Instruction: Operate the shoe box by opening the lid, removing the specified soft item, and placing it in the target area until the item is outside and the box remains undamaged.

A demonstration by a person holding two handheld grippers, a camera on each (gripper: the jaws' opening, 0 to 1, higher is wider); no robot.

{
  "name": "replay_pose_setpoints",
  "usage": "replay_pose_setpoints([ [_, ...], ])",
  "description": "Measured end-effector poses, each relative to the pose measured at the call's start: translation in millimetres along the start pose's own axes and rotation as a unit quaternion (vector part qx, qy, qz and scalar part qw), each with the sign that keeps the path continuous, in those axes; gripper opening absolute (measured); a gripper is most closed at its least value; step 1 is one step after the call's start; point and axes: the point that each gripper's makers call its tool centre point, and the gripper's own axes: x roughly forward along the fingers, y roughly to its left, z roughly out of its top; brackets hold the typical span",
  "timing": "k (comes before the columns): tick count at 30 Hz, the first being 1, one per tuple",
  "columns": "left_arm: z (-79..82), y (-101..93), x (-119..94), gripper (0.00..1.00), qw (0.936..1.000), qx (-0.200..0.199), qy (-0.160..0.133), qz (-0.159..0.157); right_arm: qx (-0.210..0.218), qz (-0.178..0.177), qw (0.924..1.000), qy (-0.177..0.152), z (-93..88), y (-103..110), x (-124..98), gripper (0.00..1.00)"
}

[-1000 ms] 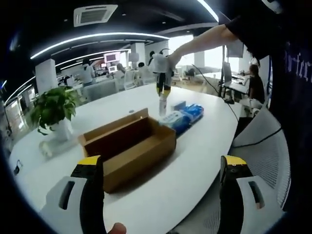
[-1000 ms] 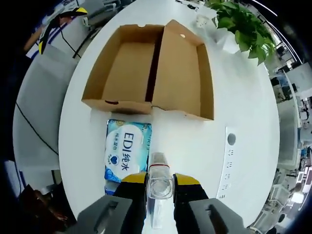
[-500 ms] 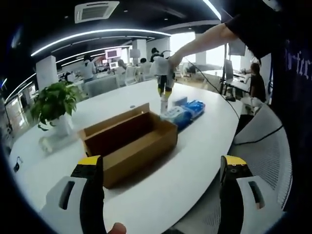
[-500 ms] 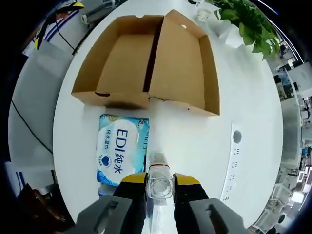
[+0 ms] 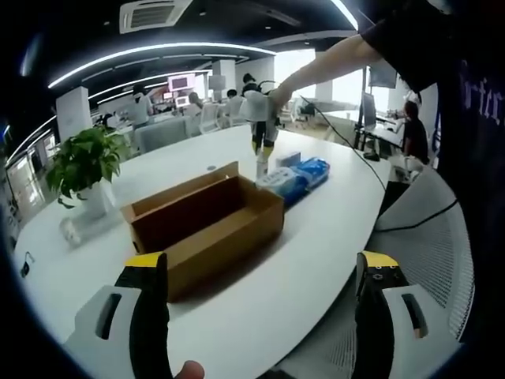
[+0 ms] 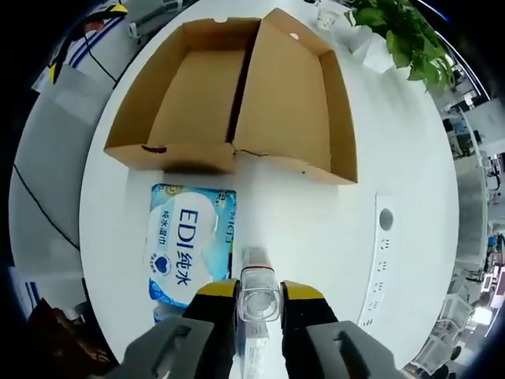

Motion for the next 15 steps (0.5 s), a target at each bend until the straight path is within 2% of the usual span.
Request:
replay_pose_setpoints([
  [15, -2.7, -1.2, 3.3, 0.98, 1.0000, -0.003, 0.001, -0.002, 0.002, -0.004, 1.0000, -0.005, 1.3, -2.2, 1.2, 0.21],
])
